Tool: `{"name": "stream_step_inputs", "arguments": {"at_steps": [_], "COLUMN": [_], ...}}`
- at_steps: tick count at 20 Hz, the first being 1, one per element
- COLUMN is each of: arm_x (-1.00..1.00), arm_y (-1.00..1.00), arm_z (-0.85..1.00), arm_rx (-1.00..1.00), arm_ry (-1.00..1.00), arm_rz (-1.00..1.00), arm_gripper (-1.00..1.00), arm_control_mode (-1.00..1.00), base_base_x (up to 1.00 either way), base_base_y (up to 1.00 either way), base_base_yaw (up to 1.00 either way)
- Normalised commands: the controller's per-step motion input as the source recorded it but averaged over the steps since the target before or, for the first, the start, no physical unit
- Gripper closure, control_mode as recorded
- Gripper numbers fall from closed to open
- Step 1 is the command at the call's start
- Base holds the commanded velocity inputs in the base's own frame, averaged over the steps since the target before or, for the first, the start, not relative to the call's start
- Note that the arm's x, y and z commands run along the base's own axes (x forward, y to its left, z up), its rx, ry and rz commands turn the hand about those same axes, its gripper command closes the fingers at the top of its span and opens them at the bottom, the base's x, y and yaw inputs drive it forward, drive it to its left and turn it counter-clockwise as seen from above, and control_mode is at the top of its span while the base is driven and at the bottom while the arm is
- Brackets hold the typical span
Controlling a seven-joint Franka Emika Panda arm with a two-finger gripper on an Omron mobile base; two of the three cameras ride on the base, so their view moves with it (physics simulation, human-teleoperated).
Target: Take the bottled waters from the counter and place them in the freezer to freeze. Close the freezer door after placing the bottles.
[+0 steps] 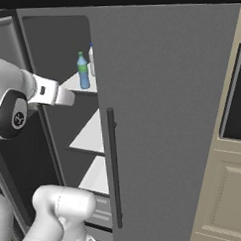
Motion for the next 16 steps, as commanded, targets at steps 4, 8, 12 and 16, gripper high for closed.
{"name": "stream_step_inputs", "arguments": {"at_steps": [4,8,12,16], "arm_x": [0.00,-0.01,-0.04,-0.09], "arm_y": [-0.44,-0.17,0.00,0.02], "arm_z": [-0.14,-0.22,-0.28,-0.24], "arm_rx": [0.00,0.00,0.00,0.00], "arm_ry": [0.07,0.06,0.05,0.02], "arm_rz": [0.00,0.01,0.00,0.00], "arm_gripper": [-1.00,-1.00,-1.00,-1.00], "arm_control_mode": [-1.00,-1.00,-1.00,-1.00], "base_base_x": [0.00,0.00,0.00,0.00], "base_base_y": [0.00,0.00,0.00,0.00], "base_base_yaw": [0.00,0.00,0.00,0.00]}}
